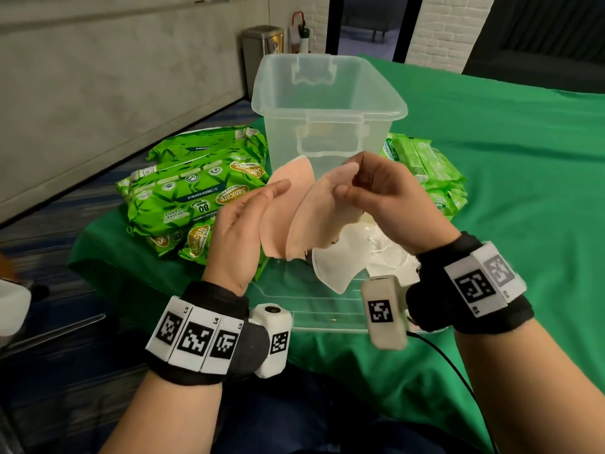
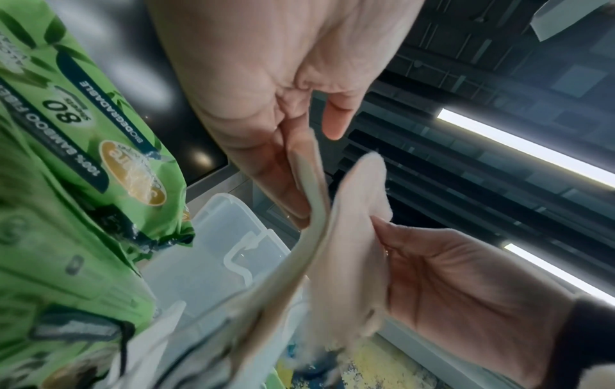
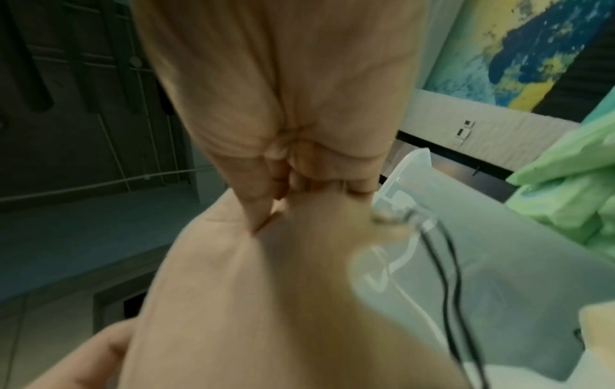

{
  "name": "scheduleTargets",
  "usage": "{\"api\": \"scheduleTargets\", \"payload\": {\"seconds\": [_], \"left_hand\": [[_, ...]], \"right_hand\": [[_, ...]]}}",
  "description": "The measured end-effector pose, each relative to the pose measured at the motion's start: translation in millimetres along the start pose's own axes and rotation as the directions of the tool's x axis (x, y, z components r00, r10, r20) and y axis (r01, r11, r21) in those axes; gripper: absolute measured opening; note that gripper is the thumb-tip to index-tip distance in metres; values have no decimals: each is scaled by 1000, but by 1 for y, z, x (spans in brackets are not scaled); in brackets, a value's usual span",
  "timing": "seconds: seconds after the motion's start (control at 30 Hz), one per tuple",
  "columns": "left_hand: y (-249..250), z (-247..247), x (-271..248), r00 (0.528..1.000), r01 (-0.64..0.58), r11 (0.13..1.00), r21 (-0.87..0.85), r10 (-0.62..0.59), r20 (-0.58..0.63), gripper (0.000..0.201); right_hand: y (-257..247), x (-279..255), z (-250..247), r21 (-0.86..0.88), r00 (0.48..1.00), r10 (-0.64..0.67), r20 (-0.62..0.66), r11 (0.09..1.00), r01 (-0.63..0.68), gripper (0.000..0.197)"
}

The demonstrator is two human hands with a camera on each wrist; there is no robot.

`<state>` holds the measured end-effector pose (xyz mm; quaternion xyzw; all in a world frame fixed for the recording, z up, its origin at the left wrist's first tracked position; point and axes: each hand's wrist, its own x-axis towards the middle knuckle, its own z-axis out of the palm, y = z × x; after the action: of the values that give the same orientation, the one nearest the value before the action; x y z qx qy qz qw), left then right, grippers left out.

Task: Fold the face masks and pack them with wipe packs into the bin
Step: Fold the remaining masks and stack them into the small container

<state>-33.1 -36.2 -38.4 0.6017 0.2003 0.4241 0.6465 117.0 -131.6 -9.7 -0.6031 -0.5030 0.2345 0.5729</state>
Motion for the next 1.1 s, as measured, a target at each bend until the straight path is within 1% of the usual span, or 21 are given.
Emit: {"api": "scheduleTargets", "payload": {"seconds": [0.03,0.13,0.2,0.23,0.37,0.47,0.5,0.53,0.57,0.6,0.63,0.67,0.7,0.73,0.77,0.83,0.87,0.93,1.0,1.03,1.1], "left_hand": [[-1,2,-1,1000,-17,1000,-12,17,-5,35],[-2,8,-5,999,-51,998,-35,51,1,13],[-3,12,-7,999,-54,998,-34,54,0,10],[-3,13,-7,999,-54,998,-9,54,1,12],[-8,13,-7,999,-53,995,82,53,4,30],[-9,13,-7,998,-64,996,63,64,-2,41],[-9,12,-8,997,-80,996,39,80,7,50],[-8,11,-8,995,-98,995,16,98,22,58],[-7,11,-8,992,-117,993,7,116,48,65],[-5,11,-9,988,-136,990,22,134,79,68],[-5,10,-8,984,-150,987,63,142,107,66],[-6,9,-8,982,-153,981,115,138,130,59],[-7,8,-7,983,-141,976,164,118,141,50],[-7,6,-6,986,-116,974,194,89,141,43],[-6,4,-5,990,-83,975,205,58,125,39],[-6,0,-4,997,-37,977,208,23,70,36],[-6,-1,-3,999,-26,976,215,16,48,35],[-6,-1,-2,1000,-11,974,225,6,24,34],[-10,-1,-2,1000,5,972,237,-5,1,37],[-12,-1,-3,1000,15,970,243,-12,-13,38],[-14,-1,-3,999,32,968,248,-27,-26,38]], "right_hand": [[0,0,2,43,1000,2,-20,999,-2,10],[3,1,10,119,989,54,-136,992,-37,22],[5,2,15,119,978,86,-189,991,-64,24],[6,2,16,110,976,91,-200,991,-70,25],[8,2,19,40,972,70,-223,997,-63,31],[9,2,21,-19,964,80,-253,996,-88,35],[9,2,21,-69,969,83,-233,992,-102,39],[9,1,21,-100,978,98,-186,988,-118,45],[8,0,20,-83,986,127,-108,987,-137,49],[7,-1,20,-16,986,163,-12,986,-164,49],[6,-2,19,63,978,192,79,978,-197,48],[6,-3,18,125,968,206,141,967,-224,46],[5,-5,16,148,961,213,174,960,-240,46],[5,-5,13,132,957,218,191,960,-245,48],[5,-6,10,70,954,225,197,968,-242,52],[6,-7,3,-108,950,243,194,968,-226,54],[6,-9,-1,-167,951,249,186,961,-219,51],[6,-13,-14,-211,956,249,158,954,-214,42],[9,-17,-32,-260,960,266,88,936,-236,35],[11,-18,-41,-321,959,282,32,911,-257,33],[18,-20,-61,-481,943,324,-73,817,-318,33]]}}
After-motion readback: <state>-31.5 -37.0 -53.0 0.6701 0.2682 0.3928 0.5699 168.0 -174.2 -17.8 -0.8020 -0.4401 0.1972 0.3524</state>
